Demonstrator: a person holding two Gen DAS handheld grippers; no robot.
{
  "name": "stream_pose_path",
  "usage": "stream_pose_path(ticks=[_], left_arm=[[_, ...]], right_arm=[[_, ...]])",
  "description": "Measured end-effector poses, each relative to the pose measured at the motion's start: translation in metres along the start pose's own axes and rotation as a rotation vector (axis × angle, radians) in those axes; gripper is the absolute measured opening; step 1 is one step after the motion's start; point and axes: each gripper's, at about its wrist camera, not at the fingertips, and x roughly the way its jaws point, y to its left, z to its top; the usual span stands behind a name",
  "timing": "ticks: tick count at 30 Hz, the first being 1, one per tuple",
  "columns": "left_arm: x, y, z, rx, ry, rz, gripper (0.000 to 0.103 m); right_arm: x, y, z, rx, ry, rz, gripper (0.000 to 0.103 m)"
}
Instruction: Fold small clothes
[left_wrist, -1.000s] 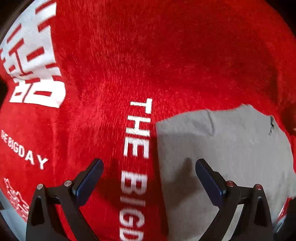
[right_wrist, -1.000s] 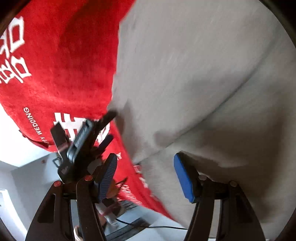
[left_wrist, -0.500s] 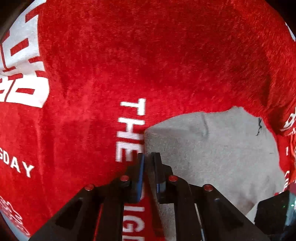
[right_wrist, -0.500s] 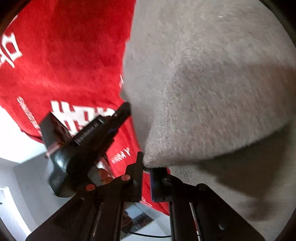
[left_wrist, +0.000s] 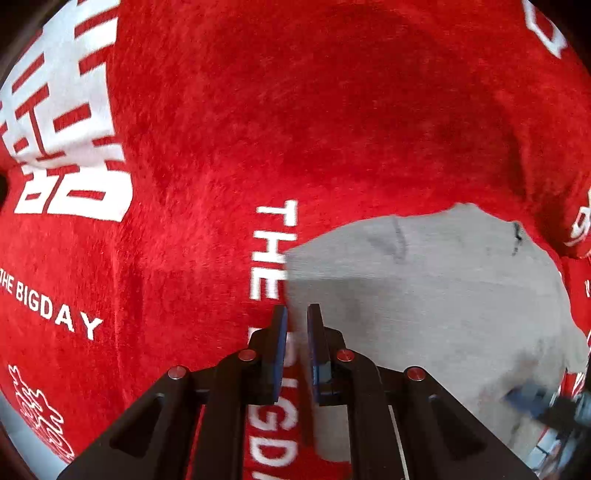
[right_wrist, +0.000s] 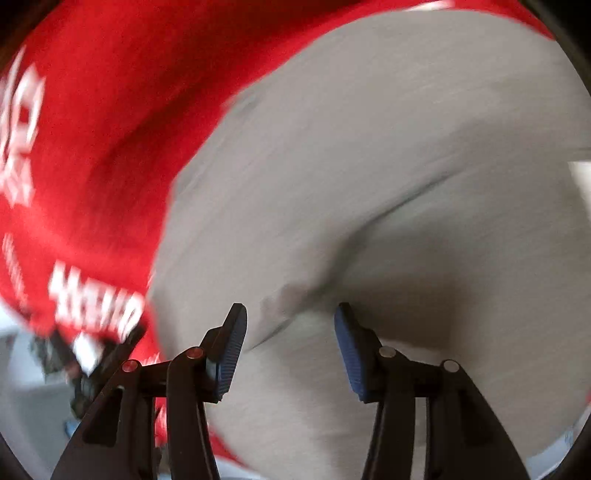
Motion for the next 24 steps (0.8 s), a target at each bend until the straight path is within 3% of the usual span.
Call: stream_pose_path(ticks=[4,5,6,10,13,16,20,24], left_arm=[[0.006,-0.016,-0.017,-0.007,0.007,0.030,0.013],[0.011,-0.018,-0.023,-0.019,0.026,0.034,0.013],[0.015,-0.020,-0.024,-0.026,0.038,0.035,0.013],[0.017,-0.023,-0.028,-0.022,0.040,0.089,0.013],[0.017,-0.025,-0.032,-0.039,0.047,0.108,0.013],[0.018,-0.028,-0.034,-0.038,0.046,0.127,0.013],[0.016,-0.032,-0.033,-0.028,0.046,0.139,0.013],[-0.012,-0.065,-0.041,0.032,0.039,0.119,0.013]], right_arm=[[-0.005,-0.007,0.027,0.064,-0.057,0.027,0.052],[-0.006,-0.006,0.034,0.035,-0.069,0.010,0.025],[-0.006,0.001,0.039,-0.010,-0.079,-0.035,0.007],[-0.010,0.033,0.047,-0.200,-0.124,-0.164,0.007],[-0.005,0.017,0.047,-0.254,-0.105,-0.256,0.007],[-0.009,0.000,0.052,-0.221,-0.099,-0.240,0.007],[-0.020,-0.005,0.054,-0.206,-0.105,-0.307,0.007],[-0.036,-0.021,0.050,-0.177,-0.069,-0.246,0.007]])
